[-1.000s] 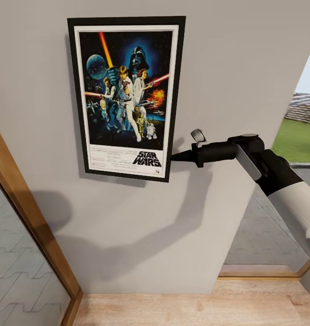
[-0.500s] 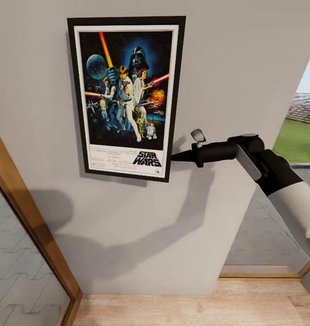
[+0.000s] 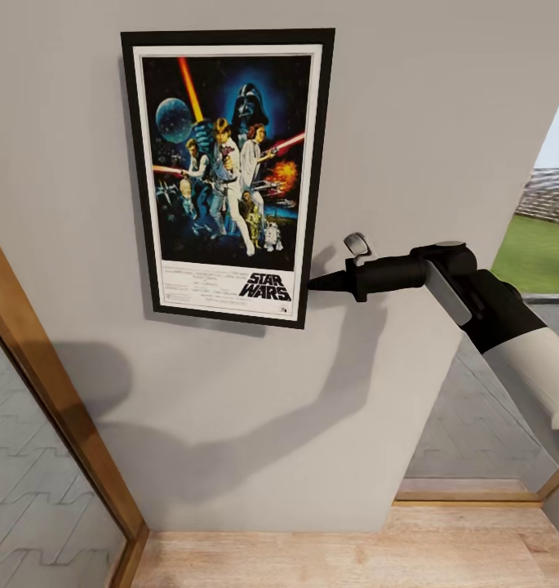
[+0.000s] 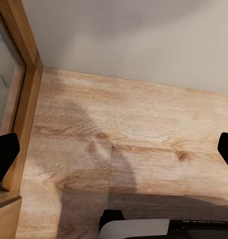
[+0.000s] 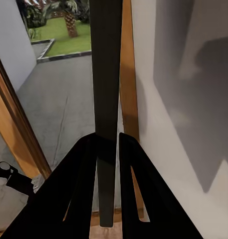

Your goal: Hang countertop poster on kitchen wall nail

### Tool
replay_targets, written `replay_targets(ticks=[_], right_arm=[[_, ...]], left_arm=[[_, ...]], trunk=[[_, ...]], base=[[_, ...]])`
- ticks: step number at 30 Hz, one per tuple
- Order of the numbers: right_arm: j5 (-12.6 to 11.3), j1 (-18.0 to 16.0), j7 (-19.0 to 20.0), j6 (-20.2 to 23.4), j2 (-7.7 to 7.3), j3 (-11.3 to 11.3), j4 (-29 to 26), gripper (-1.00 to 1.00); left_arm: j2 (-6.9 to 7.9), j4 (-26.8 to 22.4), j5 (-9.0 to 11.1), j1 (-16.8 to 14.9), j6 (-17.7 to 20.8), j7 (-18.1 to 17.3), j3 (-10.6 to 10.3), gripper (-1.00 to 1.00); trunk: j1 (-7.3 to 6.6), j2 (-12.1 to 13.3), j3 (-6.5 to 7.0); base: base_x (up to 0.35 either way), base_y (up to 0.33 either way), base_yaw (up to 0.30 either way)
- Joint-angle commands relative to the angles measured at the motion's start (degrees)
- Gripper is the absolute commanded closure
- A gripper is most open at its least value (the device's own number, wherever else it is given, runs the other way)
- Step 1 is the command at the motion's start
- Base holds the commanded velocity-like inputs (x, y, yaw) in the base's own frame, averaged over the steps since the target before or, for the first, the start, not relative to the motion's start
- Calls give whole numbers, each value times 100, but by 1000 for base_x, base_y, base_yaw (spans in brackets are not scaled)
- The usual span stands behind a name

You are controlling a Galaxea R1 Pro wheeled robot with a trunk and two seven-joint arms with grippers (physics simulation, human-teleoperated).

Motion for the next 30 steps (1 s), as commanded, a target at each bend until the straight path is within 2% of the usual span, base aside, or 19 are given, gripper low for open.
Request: replay_targets(ticks=[1,9,26,27,28,29,30], right_arm=[[-56,-9,-4,61,-6,19,1,100],[-55,-9,-4,61,-6,19,1,100],[-55,-9,-39,70,-6,10,-8,100],[-408,-98,485,-488,-179,852,-726,100],[-308,-113,439,-602,-238,694,-718,100],[-336,-80,516,-672,-368,679,-700,100],[-288,-46,500,-716,-345,665,-682,100]], left_arm=[[-2,-4,6,-1,-4,-30,12,-100],[-3,-4,6,-1,-4,-30,12,-100],[-20,-28,4,8,-13,-30,30,-100],[-22,-29,5,8,-13,-30,30,-100],[-22,-28,5,7,-13,-30,30,-100],[-22,-28,5,7,-13,-30,30,-100],[-22,-28,5,7,-13,-30,30,-100]], trunk=[[4,-12,-12],[4,-12,-12],[4,-12,-12],[4,-12,-12],[4,-12,-12],[4,-12,-12],[4,-12,-12]], base=[[9,0,0],[95,0,0],[6,0,0],[0,0,0],[0,0,0],[0,0,0],[0,0,0]])
